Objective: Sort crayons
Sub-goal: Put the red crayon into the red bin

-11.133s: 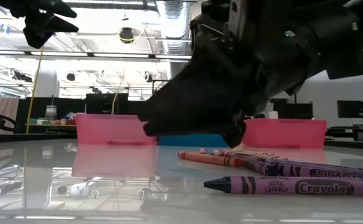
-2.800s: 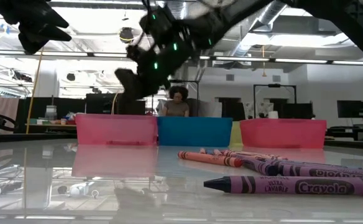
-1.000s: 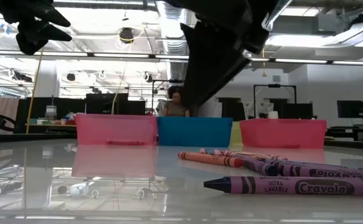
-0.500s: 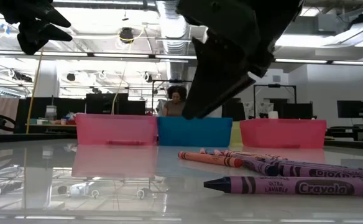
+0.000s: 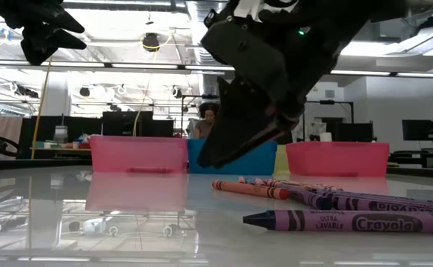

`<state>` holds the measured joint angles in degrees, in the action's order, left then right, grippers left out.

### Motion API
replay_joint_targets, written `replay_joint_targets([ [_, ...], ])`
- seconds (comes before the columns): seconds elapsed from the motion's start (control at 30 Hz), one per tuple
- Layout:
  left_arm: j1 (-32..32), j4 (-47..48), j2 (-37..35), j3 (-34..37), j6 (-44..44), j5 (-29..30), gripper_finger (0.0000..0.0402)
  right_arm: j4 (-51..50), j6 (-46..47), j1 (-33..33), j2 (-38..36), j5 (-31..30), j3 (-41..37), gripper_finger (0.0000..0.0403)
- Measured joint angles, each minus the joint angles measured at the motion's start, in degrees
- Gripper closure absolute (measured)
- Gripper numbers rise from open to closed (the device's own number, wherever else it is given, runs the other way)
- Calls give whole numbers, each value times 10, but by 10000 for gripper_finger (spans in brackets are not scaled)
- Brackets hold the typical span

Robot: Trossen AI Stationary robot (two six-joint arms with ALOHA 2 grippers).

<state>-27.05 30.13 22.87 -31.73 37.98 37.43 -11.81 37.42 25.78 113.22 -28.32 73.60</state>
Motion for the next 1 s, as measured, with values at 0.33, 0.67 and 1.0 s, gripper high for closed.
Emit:
replay_joint_targets([
  [0.33,0,0,0,0,0,1,262,-12,-4,-1,0,2,0,278],
  [0.67,0,0,0,0,0,0,262,-18,-4,-1,4,1,1,278],
  [1.0,0,4,0,0,-2,0,262,-41,2,-8,18,4,0,278],
])
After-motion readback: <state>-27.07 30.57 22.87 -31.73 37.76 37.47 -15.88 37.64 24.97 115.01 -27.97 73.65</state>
